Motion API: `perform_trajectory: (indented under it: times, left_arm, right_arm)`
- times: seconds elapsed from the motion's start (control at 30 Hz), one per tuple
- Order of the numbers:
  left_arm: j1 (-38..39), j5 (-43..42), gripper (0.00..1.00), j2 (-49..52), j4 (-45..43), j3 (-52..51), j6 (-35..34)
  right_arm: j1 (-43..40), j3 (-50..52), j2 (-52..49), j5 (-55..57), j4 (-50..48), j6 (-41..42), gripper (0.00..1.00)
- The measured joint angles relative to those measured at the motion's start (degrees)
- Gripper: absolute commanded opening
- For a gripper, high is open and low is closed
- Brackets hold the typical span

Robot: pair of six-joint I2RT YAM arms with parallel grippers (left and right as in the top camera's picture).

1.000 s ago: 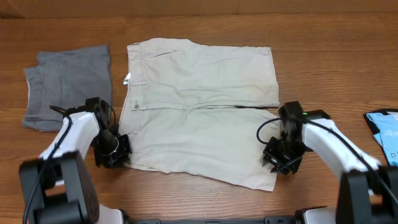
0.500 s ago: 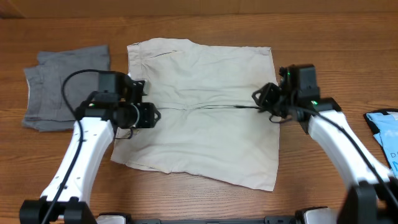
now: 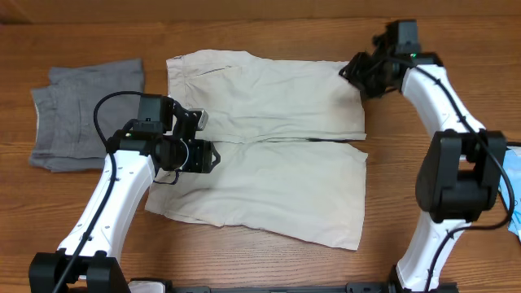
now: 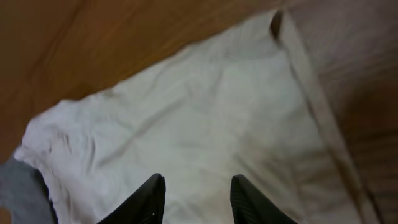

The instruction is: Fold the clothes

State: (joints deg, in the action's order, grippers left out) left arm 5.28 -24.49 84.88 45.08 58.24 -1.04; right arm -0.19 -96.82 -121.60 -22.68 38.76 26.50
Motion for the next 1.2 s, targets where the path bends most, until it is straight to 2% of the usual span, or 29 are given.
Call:
perform_trajectory:
  times: [0.1, 0.2, 0.37, 0.6, 0.83, 0.9, 1.07, 1.2]
  left_arm:
    - [0.0, 0.0, 0.56, 0.0, -0.4, 0.0, 0.0]
    - [0.0, 0.0, 0.57, 0.0, -1.0, 0.0, 0.0]
    - [0.0, 0.0, 0.57, 0.0, -1.1, 0.0, 0.0]
    - [0.0, 0.0, 0.57, 0.0, -0.2, 0.0, 0.0]
    - [0.0, 0.0, 0.59, 0.0, 0.5, 0.0, 0.0]
    - [0.0, 0.0, 0.60, 0.0, 0.4, 0.0, 0.0]
    - [0.0, 0.0, 0.63, 0.0, -0.7, 0.0, 0.0]
    - [0.0, 0.0, 0.64, 0.0, -2.2, 0.0, 0.0]
  right_arm:
    - [-0.5, -0.6, -2.7, 0.0, -1.8, -0.5, 0.23]
    - [-0.1, -0.6, -6.4, 0.0, -3.8, -0.7, 0.18]
    - [1.0, -0.7, -11.5, -0.8, -7.3, -0.5, 0.16]
    - [1.5, -1.7, -12.3, 6.7, -10.9, 3.7, 0.14]
    - [-3.6, -3.0, -13.0, 8.9, -11.3, 5.3, 0.13]
    - [-6.3, -3.8, -13.3, 8.1, -9.9, 5.4, 0.14]
    - [-13.1, -6.8, -14.1, 2.5, -5.1, 2.2, 0.28]
    - [-15.5, -9.6, -14.1, -0.8, 3.5, -2.0, 0.34]
